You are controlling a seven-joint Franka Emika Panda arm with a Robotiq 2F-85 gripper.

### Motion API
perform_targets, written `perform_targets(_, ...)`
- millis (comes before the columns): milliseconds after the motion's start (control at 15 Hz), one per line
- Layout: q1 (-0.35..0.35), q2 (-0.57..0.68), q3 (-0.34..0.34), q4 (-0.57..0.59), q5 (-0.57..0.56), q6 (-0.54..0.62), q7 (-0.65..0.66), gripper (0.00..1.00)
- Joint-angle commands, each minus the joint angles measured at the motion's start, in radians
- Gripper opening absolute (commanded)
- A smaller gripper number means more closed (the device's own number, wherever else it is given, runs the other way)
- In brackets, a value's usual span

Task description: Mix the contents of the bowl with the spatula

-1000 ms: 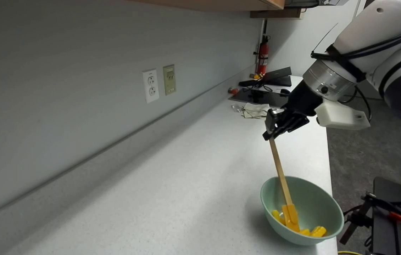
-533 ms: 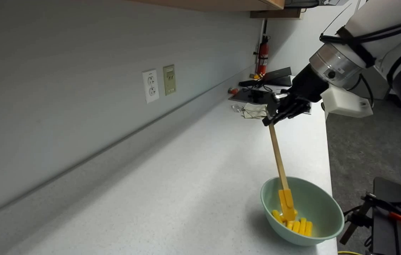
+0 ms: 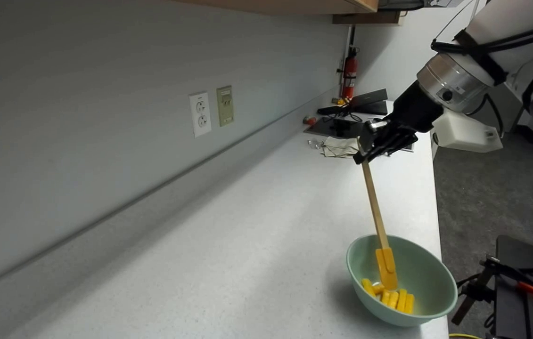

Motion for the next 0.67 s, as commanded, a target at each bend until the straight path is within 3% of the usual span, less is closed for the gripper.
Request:
perform_targets(0,0.051,-0.034,-0.028,-0.014,0.043,-0.051,-0.048,0.04)
perform_targets(200,0.054,-0.036,-0.028,-0.012,0.039,-0.062,-0.048,0.04)
perform_targets(267,0.0,0.003,0.022,-0.011,-0.02,-0.031,0.025,0.04)
perform_targets(600,-0.008,0.07,0.056,-0.001,-0.045,-0.022,0.066,0.04)
